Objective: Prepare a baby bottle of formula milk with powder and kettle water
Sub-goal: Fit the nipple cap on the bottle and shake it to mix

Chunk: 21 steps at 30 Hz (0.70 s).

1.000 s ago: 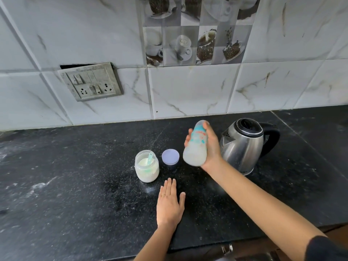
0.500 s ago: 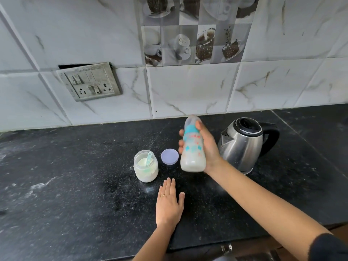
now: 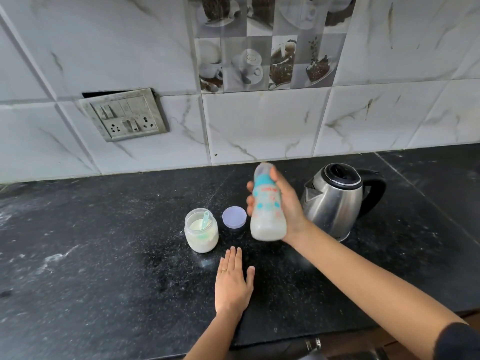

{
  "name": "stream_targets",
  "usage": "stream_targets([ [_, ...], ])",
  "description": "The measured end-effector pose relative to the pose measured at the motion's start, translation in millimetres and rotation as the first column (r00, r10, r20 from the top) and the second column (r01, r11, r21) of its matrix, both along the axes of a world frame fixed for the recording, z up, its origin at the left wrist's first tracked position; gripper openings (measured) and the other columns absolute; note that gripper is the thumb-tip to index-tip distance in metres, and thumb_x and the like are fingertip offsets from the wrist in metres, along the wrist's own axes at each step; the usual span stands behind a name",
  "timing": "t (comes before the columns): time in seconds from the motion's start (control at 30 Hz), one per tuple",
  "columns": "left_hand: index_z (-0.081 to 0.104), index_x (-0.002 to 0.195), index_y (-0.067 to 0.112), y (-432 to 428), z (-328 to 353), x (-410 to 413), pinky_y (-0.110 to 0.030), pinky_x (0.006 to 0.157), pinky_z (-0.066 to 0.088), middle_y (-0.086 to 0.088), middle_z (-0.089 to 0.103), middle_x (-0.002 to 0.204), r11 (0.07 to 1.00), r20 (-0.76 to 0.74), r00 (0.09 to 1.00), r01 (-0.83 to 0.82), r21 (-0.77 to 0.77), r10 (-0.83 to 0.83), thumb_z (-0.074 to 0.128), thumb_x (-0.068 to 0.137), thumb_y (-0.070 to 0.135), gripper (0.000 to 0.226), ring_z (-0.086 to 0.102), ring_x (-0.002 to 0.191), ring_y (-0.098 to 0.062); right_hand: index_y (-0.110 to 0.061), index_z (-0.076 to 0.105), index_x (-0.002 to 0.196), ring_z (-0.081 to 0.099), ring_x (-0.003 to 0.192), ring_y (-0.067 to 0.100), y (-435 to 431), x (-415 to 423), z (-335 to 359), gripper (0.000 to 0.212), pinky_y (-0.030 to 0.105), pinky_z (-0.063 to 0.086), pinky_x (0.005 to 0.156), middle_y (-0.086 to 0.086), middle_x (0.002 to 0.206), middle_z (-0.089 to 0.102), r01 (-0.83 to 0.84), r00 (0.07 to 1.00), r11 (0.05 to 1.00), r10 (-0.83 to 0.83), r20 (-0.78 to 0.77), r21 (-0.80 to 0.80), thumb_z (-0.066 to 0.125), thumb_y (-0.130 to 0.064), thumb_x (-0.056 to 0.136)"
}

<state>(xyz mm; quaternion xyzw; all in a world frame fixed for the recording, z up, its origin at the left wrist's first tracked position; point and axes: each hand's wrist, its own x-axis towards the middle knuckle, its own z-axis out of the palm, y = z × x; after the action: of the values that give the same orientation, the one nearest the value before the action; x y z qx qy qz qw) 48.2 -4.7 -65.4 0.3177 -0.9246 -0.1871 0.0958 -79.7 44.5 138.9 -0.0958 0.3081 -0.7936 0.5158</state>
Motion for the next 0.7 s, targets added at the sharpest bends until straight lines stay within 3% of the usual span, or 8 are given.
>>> stream_targets([
  [0.07,0.015,0.151,0.015,0.9,-0.6,-0.2,-0.02,0.111,-0.014,-0.001,0.011,0.158,1.0,0.006,1.0,0.003,-0.003,-0.003,0.001,0.086,0.059,0.08,0.005,0.146,-0.012,-0.016,0.048,0.115,0.061,0.056,0.023,3.1,7.6,-0.1,0.067,0.031,0.053,0.052,0.008,0.084,0.064,-0.048,0.995,0.999,0.046,-0.091,-0.025,0.082,-0.04,0.063],
  [0.17,0.014,0.151,0.016,1.3,-0.5,-0.6,-0.021,0.113,-0.011,0.0,0.01,0.159,1.0,0.011,1.0,0.007,-0.012,-0.007,-0.001,0.085,0.059,0.081,0.004,0.146,-0.011,-0.01,0.053,0.099,0.061,0.053,0.019,-1.3,-11.5,12.1,0.04,0.027,0.053,0.051,0.004,0.078,0.062,0.062,0.998,0.997,-0.063,-0.008,-0.05,0.066,-0.044,0.08],
  [0.23,0.014,0.151,0.016,0.9,-0.5,-0.5,-0.022,0.114,-0.009,0.0,0.011,0.159,1.0,0.013,1.0,0.002,-0.015,-0.002,-0.001,0.085,0.06,0.081,0.004,0.146,-0.011,-0.008,0.055,0.093,0.061,0.052,0.017,-1.7,-15.5,19.3,0.038,0.025,0.053,0.05,0.003,0.076,0.061,0.11,0.992,0.993,-0.108,0.073,-0.034,0.06,-0.045,0.085],
  [0.33,0.011,0.151,0.017,0.9,-0.1,-0.9,-0.022,0.113,-0.011,0.001,0.008,0.159,1.0,0.015,1.0,0.0,-0.009,0.001,-0.004,0.083,0.06,0.082,0.002,0.146,-0.01,-0.016,0.042,0.119,0.061,0.054,0.022,2.6,-0.3,1.8,0.073,0.03,0.053,0.051,0.007,0.081,0.064,-0.027,0.998,0.998,0.024,-0.054,-0.054,0.082,-0.041,0.064],
  [0.4,0.011,0.151,0.017,-1.4,1.6,-2.2,-0.022,0.113,-0.011,0.001,0.008,0.159,1.0,0.02,1.0,0.0,-0.011,0.0,-0.004,0.082,0.06,0.083,0.001,0.146,-0.01,-0.02,0.04,0.121,0.061,0.055,0.023,5.1,6.7,2.2,0.08,0.031,0.053,0.052,0.008,0.082,0.064,-0.06,0.991,0.996,0.052,-0.122,-0.067,0.086,-0.038,0.058],
  [0.5,0.012,0.151,0.016,-5.8,3.8,-4.1,-0.022,0.113,-0.01,0.0,0.009,0.159,1.0,0.019,1.0,0.002,-0.026,-0.002,-0.004,0.083,0.06,0.083,0.003,0.146,-0.011,-0.01,0.051,0.101,0.06,0.052,0.019,-1.4,-14.5,14.6,0.044,0.026,0.053,0.05,0.005,0.076,0.061,0.108,0.993,0.993,-0.106,0.057,-0.04,0.07,-0.042,0.077],
  [0.57,0.013,0.151,0.016,-2.3,2.0,-4.1,-0.022,0.113,-0.01,0.0,0.009,0.159,1.0,0.023,1.0,0.008,-0.026,-0.007,-0.004,0.083,0.06,0.082,0.003,0.146,-0.011,-0.01,0.056,0.091,0.06,0.05,0.017,2.7,-22.8,14.3,0.035,0.024,0.053,0.049,0.004,0.074,0.06,0.179,0.973,0.984,-0.178,0.148,0.002,0.061,-0.044,0.083],
  [0.7,0.015,0.151,0.016,4.9,-2.5,-0.6,-0.023,0.114,-0.009,-0.001,0.011,0.158,1.0,0.023,1.0,-0.003,-0.008,0.003,-0.002,0.083,0.06,0.082,0.004,0.146,-0.011,-0.022,0.048,0.117,0.06,0.056,0.021,17.6,-1.8,-12.5,0.045,0.029,0.051,0.053,0.007,0.081,0.063,0.013,0.99,1.0,-0.009,-0.14,0.029,0.065,-0.039,0.079],
])
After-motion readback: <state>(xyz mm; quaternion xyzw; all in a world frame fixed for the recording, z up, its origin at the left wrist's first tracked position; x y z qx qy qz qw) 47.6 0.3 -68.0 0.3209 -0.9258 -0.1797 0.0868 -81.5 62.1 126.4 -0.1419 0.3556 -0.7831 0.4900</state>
